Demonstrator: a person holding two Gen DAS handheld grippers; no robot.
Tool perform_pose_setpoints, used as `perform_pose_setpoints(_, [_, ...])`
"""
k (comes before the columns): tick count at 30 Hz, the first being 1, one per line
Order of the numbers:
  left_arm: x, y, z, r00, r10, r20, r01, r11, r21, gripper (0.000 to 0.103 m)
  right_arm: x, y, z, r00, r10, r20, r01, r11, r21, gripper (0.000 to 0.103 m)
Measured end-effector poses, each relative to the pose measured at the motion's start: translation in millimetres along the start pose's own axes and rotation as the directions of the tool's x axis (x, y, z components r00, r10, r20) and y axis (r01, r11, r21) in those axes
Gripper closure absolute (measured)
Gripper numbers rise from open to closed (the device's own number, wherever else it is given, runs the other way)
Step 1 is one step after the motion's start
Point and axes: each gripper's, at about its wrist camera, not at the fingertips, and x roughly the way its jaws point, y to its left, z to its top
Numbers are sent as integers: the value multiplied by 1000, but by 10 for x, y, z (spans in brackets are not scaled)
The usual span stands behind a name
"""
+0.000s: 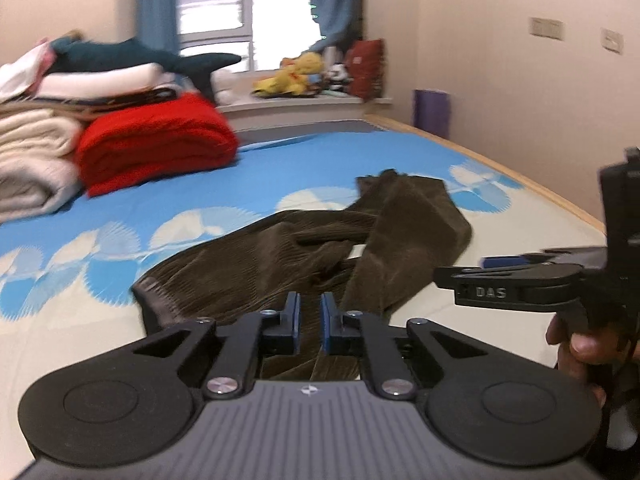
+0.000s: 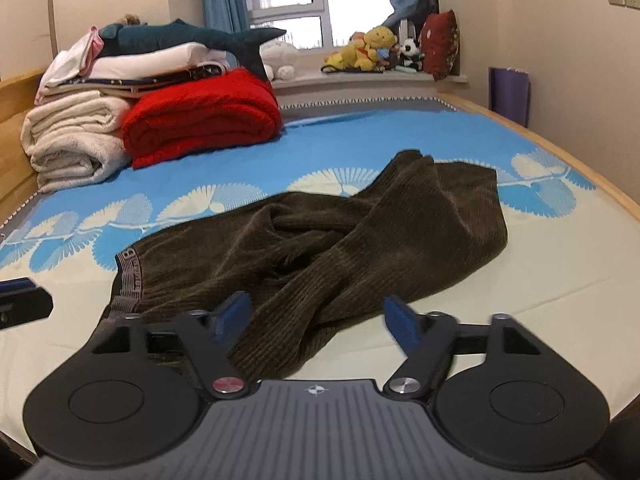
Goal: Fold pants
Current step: 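Grasp the grey waistband with the left tool while the right tool grasps a pant leg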
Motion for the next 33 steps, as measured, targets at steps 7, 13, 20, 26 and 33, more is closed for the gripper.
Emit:
perform_pose_setpoints(7, [701, 741, 199, 999, -10, -32, 10, 1000, 26, 97, 139, 67, 50, 1000, 6, 0, -6, 999, -41, 79])
perform_pose_setpoints(13, [1519, 2007, 183, 974, 117, -196, -159, 964, -212, 48, 492, -32, 322, 993, 79, -83, -78, 997, 14, 56])
perform_pose_setpoints(20, [2161, 2943, -187, 923, -48, -381, -176, 828, -532, 45, 1430, -11, 653, 971, 72, -228, -76, 997, -11, 31])
perform_pose_setpoints(26, [2595, 3002, -408, 877, -180, -445, -117, 819, -562, 37, 2205, -57, 572, 927, 20, -374, -4, 999, 42, 31])
perform_pose_setpoints(33, [2810, 2817, -403, 894, -112, -434, -101, 892, -441, 37, 2495, 91, 450, 890, -8, -455, 6, 1000, -7, 35])
